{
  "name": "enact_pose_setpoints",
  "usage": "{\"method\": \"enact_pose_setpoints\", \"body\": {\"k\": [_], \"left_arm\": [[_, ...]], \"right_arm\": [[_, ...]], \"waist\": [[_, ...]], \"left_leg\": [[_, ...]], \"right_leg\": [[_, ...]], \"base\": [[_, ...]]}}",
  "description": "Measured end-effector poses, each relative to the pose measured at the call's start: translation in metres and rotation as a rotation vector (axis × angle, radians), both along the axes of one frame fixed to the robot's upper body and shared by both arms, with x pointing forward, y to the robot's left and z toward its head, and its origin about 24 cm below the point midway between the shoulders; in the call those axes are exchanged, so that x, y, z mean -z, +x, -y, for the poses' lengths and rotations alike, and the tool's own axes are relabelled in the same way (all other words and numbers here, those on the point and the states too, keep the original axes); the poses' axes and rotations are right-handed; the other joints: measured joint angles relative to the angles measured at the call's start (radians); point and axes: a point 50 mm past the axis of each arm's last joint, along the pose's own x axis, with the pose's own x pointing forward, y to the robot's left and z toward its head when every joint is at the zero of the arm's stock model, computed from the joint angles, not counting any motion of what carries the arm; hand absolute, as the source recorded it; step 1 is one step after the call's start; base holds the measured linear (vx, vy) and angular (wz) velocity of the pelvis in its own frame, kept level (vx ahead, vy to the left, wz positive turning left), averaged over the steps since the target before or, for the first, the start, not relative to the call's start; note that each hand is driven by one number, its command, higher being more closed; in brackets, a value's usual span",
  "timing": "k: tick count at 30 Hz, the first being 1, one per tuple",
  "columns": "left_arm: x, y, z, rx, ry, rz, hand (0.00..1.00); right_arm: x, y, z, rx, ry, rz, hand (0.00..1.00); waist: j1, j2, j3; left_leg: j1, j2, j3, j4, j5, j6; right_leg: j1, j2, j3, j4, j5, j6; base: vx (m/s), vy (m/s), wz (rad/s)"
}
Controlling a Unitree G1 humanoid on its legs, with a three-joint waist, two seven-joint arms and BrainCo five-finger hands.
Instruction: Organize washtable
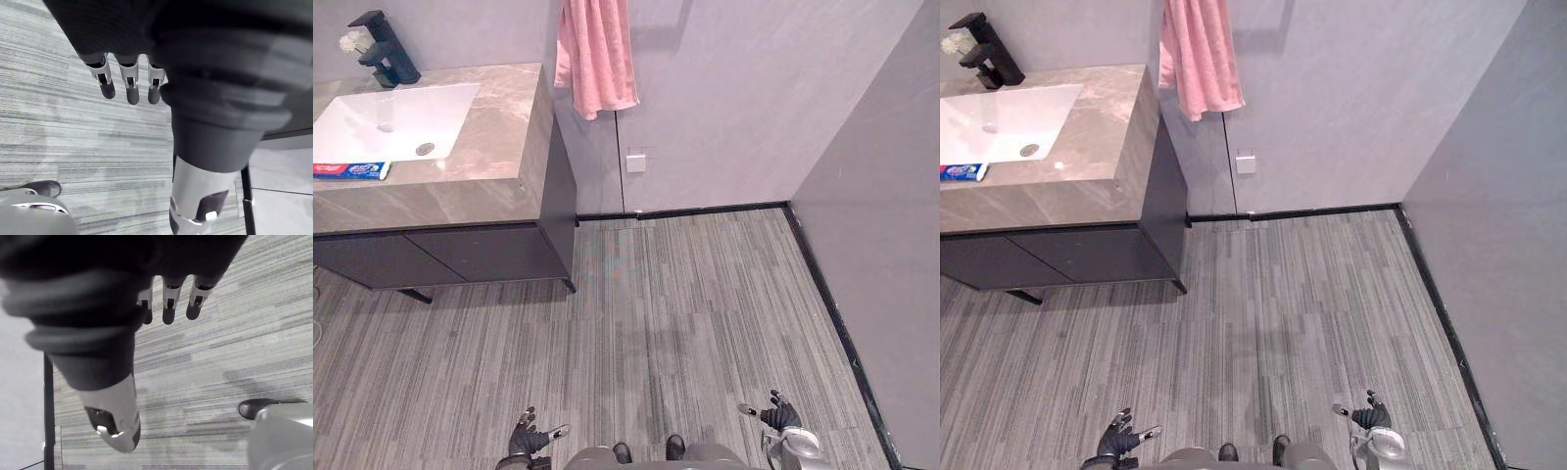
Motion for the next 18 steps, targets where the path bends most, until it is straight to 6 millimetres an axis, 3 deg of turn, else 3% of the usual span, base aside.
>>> {"method": "enact_pose_setpoints", "body": {"k": [2,5,7,8,9,11,12,14,16,18], "left_arm": [[-0.001,0.003,0.0,0.005,0.003,0.008,0.0],[-0.003,0.013,0.002,0.018,0.002,0.027,0.0],[-0.007,0.026,0.0,0.028,0.01,0.056,0.0],[-0.008,0.029,-0.002,0.035,0.018,0.064,0.0],[-0.006,0.03,0.0,0.04,0.015,0.053,0.0],[-0.005,0.032,0.004,0.043,0.003,0.046,0.0],[-0.005,0.037,0.007,0.041,-0.005,0.055,0.0],[-0.004,0.039,0.013,0.029,-0.025,0.063,0.0],[-0.003,0.035,0.016,0.026,-0.033,0.056,0.0],[-0.005,0.039,0.019,0.025,-0.04,0.077,0.0]], "right_arm": [[0.001,0.0,-0.002,-0.004,0.006,-0.004,0.0],[0.0,0.002,-0.003,-0.017,0.004,0.0,0.0],[-0.001,0.004,-0.002,-0.022,-0.002,0.005,0.0],[-0.001,0.003,-0.001,-0.022,-0.004,0.004,0.0],[-0.001,-0.001,0.003,-0.019,-0.015,-0.005,0.0],[-0.005,0.007,0.006,-0.023,-0.027,0.022,0.0],[-0.007,0.01,0.008,-0.026,-0.033,0.037,0.0],[-0.005,0.007,0.005,-0.028,-0.028,0.028,0.0],[-0.003,0.005,-0.003,-0.037,-0.007,0.029,0.0],[-0.006,0.01,-0.005,-0.019,-0.004,0.061,0.0]], "waist": [[0.001,0.001,0.005],[-0.006,0.018,0.017],[-0.019,0.018,0.026],[-0.03,0.003,0.023],[-0.047,-0.007,0.016],[-0.059,0.006,0.014],[-0.055,0.016,0.019],[-0.056,0.029,0.032],[-0.045,0.023,0.04],[-0.022,0.008,0.047]], "left_leg": [[0.025,0.005,-0.002,-0.002,-0.024,-0.001],[0.074,0.045,-0.008,-0.017,-0.055,-0.022],[0.124,0.083,-0.016,-0.06,-0.056,-0.042],[0.14,0.082,-0.026,-0.075,-0.055,-0.066],[0.168,0.099,-0.044,-0.074,-0.061,-0.09],[0.145,0.133,-0.054,-0.002,-0.026,-0.155],[0.089,0.146,-0.063,0.132,0.002,-0.19],[-0.027,0.191,-0.09,0.457,0.103,-0.178],[-0.133,0.268,-0.042,0.765,0.083,-0.149],[-0.233,0.291,-0.006,0.825,0.062,-0.115]], "right_leg": [[-0.053,-0.042,-0.059,0.061,-0.039,-0.008],[-0.097,-0.04,-0.112,-0.062,-0.041,-0.014],[-0.139,-0.015,-0.131,-0.231,0.021,-0.044],[-0.138,-0.008,-0.128,-0.317,0.103,-0.061],[-0.127,-0.008,-0.134,-0.303,0.193,-0.124],[-0.116,0.012,-0.157,-0.294,0.159,-0.145],[-0.079,0.029,-0.16,-0.333,0.149,-0.157],[0.055,0.052,-0.165,-0.445,0.146,-0.161],[0.238,0.071,-0.163,-0.547,0.142,-0.168],[0.309,0.07,-0.139,-0.599,0.129,-0.172]], "base": [[0.16,0.011,-0.01],[0.29,-0.05,0.03],[0.36,-0.119,0.18],[0.6,-0.203,0.33],[0.62,-0.228,0.22],[0.57,-0.225,0.01],[0.53,-0.21,0.0],[0.53,-0.176,0.09],[0.48,-0.108,0.06],[0.34,-0.042,-0.17]]}}
